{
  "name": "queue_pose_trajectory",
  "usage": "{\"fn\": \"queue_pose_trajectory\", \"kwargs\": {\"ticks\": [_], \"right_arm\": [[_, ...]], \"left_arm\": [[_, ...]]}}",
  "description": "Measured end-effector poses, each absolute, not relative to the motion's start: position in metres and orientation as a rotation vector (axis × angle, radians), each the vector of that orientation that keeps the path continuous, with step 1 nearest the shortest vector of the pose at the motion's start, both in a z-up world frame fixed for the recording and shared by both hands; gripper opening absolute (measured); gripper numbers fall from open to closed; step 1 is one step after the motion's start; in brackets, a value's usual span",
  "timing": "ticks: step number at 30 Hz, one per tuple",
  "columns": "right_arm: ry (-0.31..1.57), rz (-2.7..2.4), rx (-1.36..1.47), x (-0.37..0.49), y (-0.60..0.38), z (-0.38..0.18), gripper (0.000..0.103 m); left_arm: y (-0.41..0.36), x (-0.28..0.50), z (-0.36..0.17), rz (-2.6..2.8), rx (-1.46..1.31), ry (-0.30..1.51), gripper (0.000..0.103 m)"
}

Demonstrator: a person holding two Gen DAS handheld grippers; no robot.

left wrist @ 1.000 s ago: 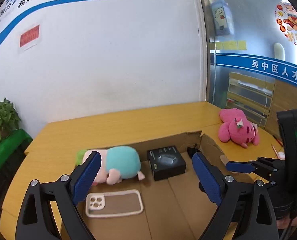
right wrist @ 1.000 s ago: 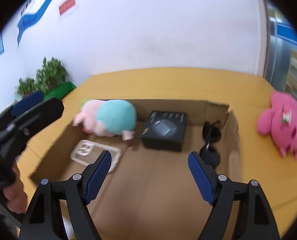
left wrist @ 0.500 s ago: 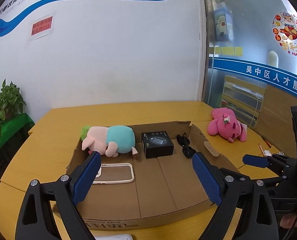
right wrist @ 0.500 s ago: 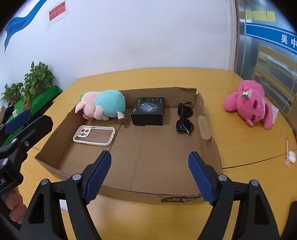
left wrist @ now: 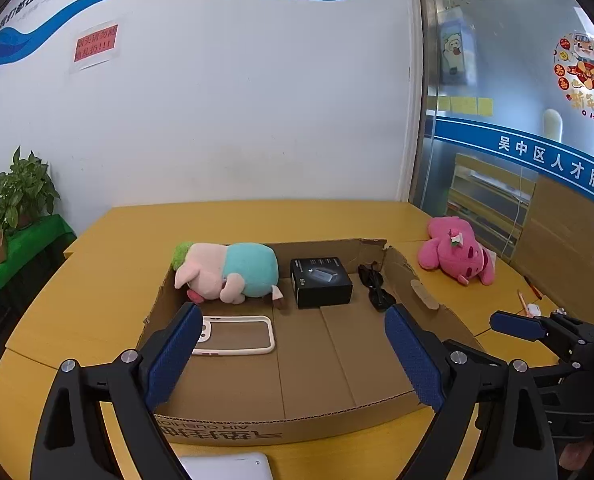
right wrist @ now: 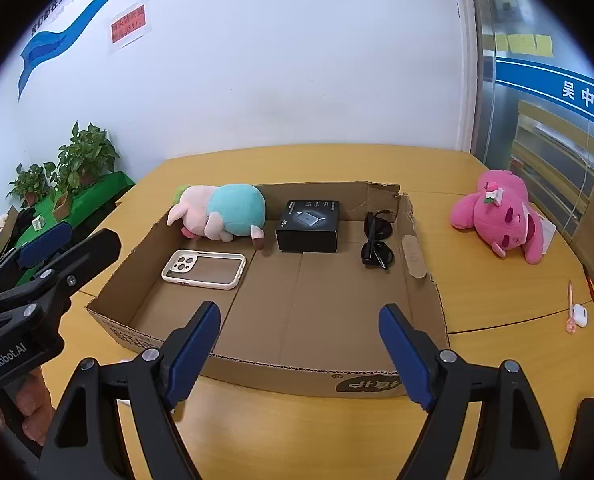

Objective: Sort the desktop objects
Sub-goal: 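Raise the open left gripper and move toward the white power bank, then push the white power bank with the left gripper and close on it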

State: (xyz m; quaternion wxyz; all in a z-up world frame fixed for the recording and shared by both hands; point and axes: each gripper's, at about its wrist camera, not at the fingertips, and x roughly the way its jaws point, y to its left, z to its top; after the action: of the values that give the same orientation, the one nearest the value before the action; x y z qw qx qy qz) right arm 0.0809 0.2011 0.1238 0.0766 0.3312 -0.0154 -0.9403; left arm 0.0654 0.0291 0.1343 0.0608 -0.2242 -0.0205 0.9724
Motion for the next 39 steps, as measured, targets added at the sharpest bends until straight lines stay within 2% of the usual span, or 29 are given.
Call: {"fn": "queue_pose_trajectory", "kwargs": {"ticks": [9,17,25,29,34,38,39], "right_arm": [[-0.03,-2.742,1.05,0.078,0.189,0.106,0.082],[-0.01,-2.451,1.211,0.078,0.147,0.054,0.082],[-0.108,-2.15,1.332,0.068,0.096,0.0,0.082],[-0.149,-2.012,1.343,0.067,0.083,-0.015,0.082],[-0.177,-1.955,1.301,0.064,0.074,-0.02,0.082],[-0.226,-1.931,1.287,0.054,0.069,-0.029,0.082],[-0.24,-1.918,1.284,0.052,0.068,-0.031,0.082]], "left_arm": [[0.009,0.067,0.111,2.889,-0.822,-0.111,0.095],[-0.059,0.079,0.049,2.825,-1.149,-0.336,0.095],[-0.107,0.083,0.002,2.778,-1.311,-0.458,0.095],[-0.122,0.068,-0.024,2.609,-1.436,-0.589,0.095],[-0.118,0.051,-0.05,2.414,-1.503,-0.665,0.093],[-0.113,0.044,-0.049,2.373,-1.466,-0.681,0.093],[-0.112,0.042,-0.049,2.339,-1.458,-0.703,0.089]]}}
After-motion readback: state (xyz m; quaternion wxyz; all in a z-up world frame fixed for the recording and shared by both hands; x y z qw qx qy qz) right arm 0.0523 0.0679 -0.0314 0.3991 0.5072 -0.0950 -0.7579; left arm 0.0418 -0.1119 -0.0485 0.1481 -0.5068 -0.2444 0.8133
